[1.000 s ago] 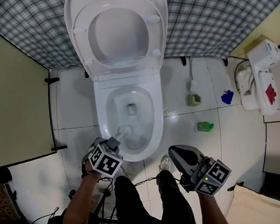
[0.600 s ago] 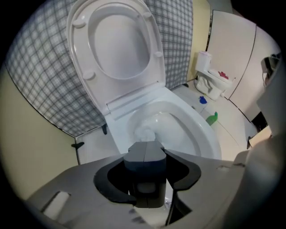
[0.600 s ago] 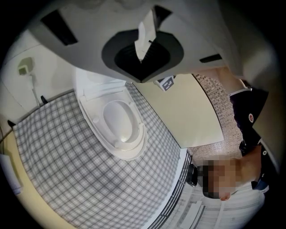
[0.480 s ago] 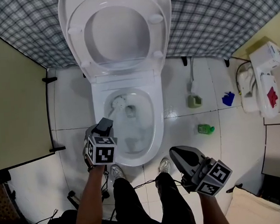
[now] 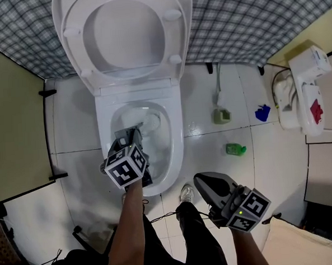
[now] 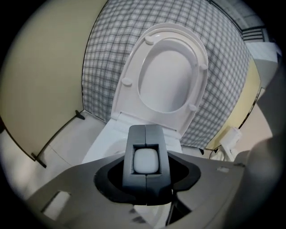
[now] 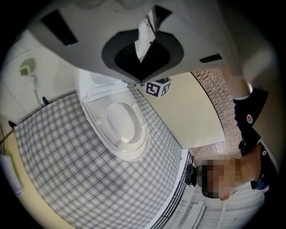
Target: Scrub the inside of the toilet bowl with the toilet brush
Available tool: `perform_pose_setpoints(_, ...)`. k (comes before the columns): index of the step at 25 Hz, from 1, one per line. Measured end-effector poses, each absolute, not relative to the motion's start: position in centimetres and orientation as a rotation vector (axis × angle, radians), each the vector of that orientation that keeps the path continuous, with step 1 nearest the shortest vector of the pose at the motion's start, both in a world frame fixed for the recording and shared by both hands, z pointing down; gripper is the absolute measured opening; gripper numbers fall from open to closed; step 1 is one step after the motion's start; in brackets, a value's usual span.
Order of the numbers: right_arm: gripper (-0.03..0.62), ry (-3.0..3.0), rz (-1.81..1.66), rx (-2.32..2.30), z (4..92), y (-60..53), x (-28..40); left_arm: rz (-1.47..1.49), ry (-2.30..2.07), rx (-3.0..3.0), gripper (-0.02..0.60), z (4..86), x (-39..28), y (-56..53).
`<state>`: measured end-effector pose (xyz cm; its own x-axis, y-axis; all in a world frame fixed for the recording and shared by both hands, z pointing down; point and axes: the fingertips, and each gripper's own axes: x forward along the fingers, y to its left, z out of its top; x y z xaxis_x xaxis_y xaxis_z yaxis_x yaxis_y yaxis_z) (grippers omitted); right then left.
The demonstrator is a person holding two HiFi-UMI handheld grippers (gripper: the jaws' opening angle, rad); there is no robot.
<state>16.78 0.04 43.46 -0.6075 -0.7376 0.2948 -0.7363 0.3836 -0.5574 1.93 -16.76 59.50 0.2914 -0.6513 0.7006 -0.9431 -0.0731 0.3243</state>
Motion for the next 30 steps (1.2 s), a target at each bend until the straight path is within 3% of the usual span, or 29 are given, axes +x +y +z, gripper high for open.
perform_pose_setpoints(6, 0.000, 2.594, -1.054, -1.417, 43.6, 0.5, 17.5, 0.438, -1.374, 1.968, 0.189, 57.1, 5.4, -17.4)
perform_pose_setpoints(19, 0.000, 2.621, -1.077, -1.363, 44.2, 0.4, 15.8, 0.374, -1.693, 1.893, 0.187, 56.9, -3.1, -18.0)
perform_pose_setpoints(30, 0.000, 2.603, -1.083, -1.449, 44.9, 1.4, 18.3, 0.348, -1.479, 2.060, 0.187, 58.0, 4.1, -17.0)
